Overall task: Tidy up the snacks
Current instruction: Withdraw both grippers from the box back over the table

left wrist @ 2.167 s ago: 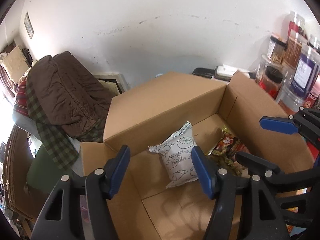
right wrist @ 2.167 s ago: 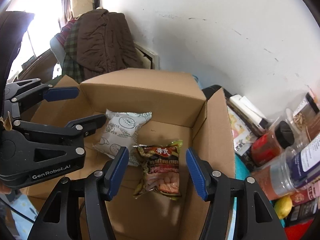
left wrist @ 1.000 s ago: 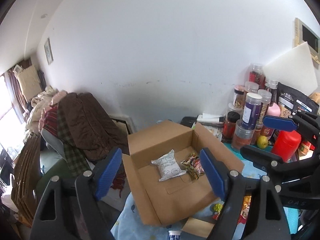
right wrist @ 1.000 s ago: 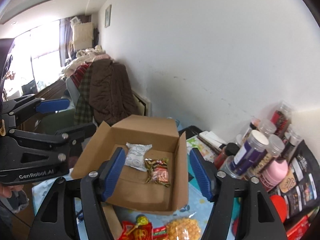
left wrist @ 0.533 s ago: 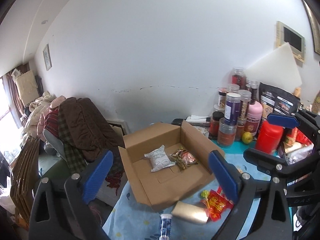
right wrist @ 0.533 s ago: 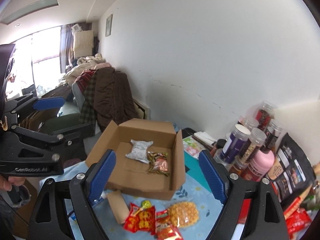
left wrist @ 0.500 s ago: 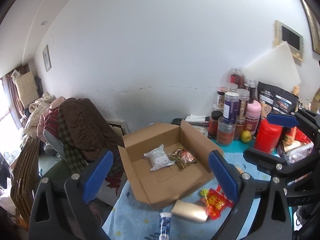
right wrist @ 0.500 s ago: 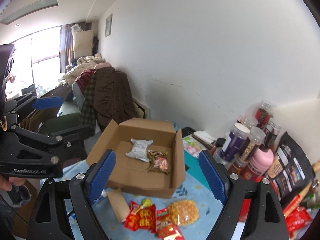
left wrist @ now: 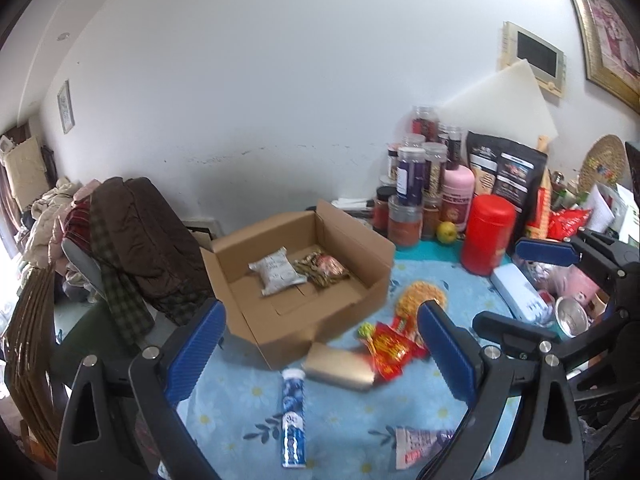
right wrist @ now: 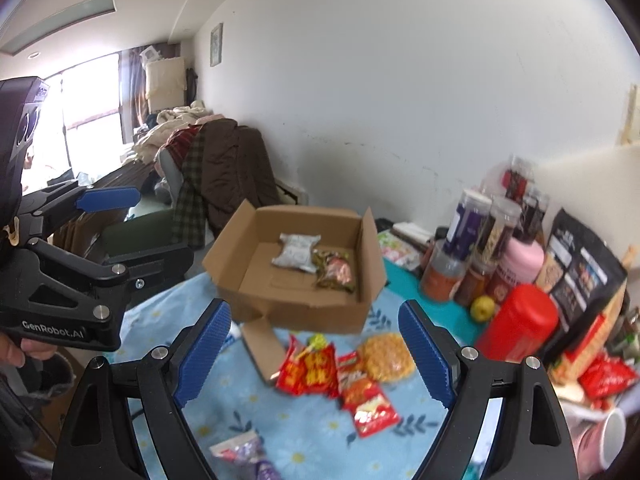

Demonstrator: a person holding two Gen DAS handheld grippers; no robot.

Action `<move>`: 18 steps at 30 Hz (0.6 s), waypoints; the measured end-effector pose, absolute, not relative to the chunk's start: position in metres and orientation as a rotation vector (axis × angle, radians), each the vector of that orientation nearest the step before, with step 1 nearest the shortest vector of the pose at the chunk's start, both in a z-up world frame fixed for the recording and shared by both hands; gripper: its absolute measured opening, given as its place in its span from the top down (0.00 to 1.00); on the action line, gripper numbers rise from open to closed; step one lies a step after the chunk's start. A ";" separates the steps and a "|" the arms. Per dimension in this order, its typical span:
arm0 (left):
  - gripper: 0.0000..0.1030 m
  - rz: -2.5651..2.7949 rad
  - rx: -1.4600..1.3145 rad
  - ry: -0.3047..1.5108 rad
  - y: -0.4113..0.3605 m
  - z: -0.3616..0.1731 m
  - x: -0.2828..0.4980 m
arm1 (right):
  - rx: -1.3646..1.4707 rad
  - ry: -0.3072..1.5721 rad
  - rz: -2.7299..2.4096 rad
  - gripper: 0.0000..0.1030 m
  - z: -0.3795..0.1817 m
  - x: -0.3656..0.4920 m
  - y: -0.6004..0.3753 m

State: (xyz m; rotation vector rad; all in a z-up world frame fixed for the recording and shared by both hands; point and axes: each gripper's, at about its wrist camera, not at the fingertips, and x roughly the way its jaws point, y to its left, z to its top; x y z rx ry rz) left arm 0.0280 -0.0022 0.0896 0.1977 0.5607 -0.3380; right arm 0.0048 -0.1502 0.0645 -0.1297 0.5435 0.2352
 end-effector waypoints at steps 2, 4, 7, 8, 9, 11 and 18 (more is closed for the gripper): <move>0.05 -0.354 0.197 0.574 -0.002 0.084 0.023 | -0.117 0.552 0.236 0.16 0.058 -0.002 -0.151; 0.05 -0.368 0.196 0.591 -0.001 0.077 0.017 | -0.107 0.563 0.241 0.16 0.051 -0.008 -0.150; 0.05 -0.389 0.193 0.621 0.001 0.065 0.009 | -0.103 0.583 0.246 0.16 0.038 -0.018 -0.148; 0.05 -0.394 0.193 0.632 0.002 0.061 0.007 | -0.101 0.588 0.250 0.16 0.034 -0.020 -0.147; 0.05 -0.398 0.192 0.641 0.003 0.057 0.005 | -0.100 0.596 0.254 0.16 0.030 -0.023 -0.146; 0.05 -0.404 0.193 0.664 0.003 0.049 0.002 | -0.095 0.617 0.265 0.16 0.020 -0.028 -0.144; 0.05 -0.401 0.180 0.737 0.010 0.017 -0.011 | -0.081 0.692 0.312 0.16 -0.017 -0.044 -0.135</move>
